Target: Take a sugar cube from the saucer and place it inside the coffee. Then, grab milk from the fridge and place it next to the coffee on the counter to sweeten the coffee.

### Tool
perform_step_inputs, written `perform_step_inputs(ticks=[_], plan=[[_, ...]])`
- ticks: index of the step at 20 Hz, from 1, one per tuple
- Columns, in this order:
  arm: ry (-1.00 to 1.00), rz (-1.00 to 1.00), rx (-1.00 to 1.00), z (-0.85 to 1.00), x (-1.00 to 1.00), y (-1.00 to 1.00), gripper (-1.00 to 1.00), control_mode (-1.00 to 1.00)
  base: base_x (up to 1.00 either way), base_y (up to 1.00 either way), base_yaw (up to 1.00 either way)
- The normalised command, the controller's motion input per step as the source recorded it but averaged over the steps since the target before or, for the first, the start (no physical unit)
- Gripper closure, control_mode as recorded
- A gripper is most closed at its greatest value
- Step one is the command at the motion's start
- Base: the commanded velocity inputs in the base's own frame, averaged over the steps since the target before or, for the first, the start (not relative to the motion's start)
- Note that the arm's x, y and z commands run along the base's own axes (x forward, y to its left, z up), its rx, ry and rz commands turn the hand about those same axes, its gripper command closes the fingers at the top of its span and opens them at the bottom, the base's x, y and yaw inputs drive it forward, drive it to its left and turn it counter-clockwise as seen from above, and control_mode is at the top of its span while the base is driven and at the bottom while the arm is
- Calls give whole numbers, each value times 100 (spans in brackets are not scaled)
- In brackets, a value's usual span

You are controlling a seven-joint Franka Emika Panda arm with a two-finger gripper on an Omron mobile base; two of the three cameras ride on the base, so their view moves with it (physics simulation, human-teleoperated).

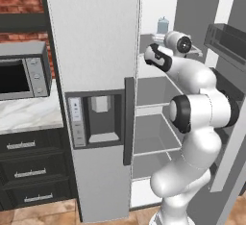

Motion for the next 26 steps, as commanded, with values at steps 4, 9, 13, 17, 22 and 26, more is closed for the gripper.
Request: perform_step_inputs(ticks=[4, 9, 13, 17, 22, 26], plan=[[4, 0, 0, 0, 10, 5, -100, -100, 0, 0, 0], [6, -1, -1, 0, 30, 30, -100, -100, 0, 0, 0], [6, 0, 0, 0, 25, 9, -100, -100, 0, 0, 0], [6, 0, 0, 0, 31, 0, -100, -100, 0, 0, 0], [7, 0, 0, 0, 35, 0, -100, -100, 0, 0, 0], [5, 0, 0, 0, 13, -7, 100, -100, 0, 0, 0]])
